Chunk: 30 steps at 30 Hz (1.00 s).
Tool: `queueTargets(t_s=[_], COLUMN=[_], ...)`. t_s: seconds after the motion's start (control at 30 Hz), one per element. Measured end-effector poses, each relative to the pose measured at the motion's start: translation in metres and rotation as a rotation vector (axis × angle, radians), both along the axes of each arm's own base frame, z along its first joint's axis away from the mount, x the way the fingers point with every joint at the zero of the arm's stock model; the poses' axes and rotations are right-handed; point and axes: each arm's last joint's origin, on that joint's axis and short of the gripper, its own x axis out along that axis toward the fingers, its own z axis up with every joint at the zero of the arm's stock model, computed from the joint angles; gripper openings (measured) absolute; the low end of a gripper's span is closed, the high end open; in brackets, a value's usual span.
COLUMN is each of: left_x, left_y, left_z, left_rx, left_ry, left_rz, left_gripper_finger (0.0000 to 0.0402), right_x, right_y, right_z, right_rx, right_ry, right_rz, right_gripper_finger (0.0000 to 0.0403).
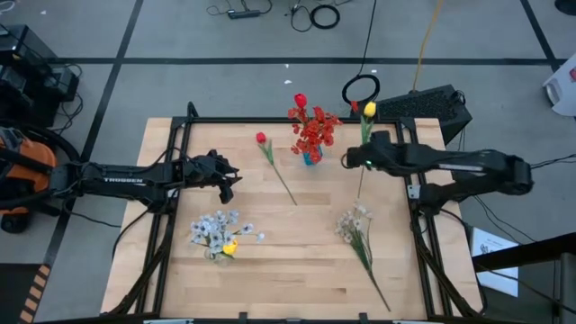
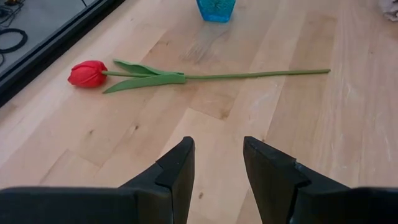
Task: Sort flowers into vase by color
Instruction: Put the yellow flower into the transparent vase
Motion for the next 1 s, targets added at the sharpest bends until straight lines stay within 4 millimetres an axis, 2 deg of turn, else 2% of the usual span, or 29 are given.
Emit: queueTargets(t_s=[0.17,0.3,0.43,0.6,0.7,0.83,1.0], left_x=[0.0,0.0,0.0,0.0,0.0,0.0,0.0], left_y=[0.0,0.0,0.0,0.0,0.0,0.0,0.0], left_z=[0.0,0.0,0.0,0.0,0.0,0.0,0.0], left_rx=[0.0,0.0,0.0,0.0,0.0,0.0,0.0], left_ry=[0.0,0.0,0.0,0.0,0.0,-0.001,-0.001], left_rz=[0.0,0.0,0.0,0.0,0.0,0.001,0.001], left_gripper_finger=[0.0145,0.0145,0.0145,0.0145,0.0145,0.0145,0.0145], right_x=[-0.014,-0.015,-0.004,0.021,0.038,0.062,0.089], right_y=[0.029,0.05,0.071,0.101,0.117,0.13,0.141], right_z=[0.027,0.043,0.058,0.071,0.071,0.054,0.04], right_rx=[-0.158,-0.276,-0.371,-0.495,-0.537,-0.52,-0.511], right_ry=[-0.126,-0.218,-0.317,-0.422,-0.468,-0.453,-0.561], right_rz=[0.103,0.219,0.383,0.58,0.687,0.843,0.868], right_gripper_finger=[0.0001,0.0,0.0,0.0,0.0,0.0,0.0])
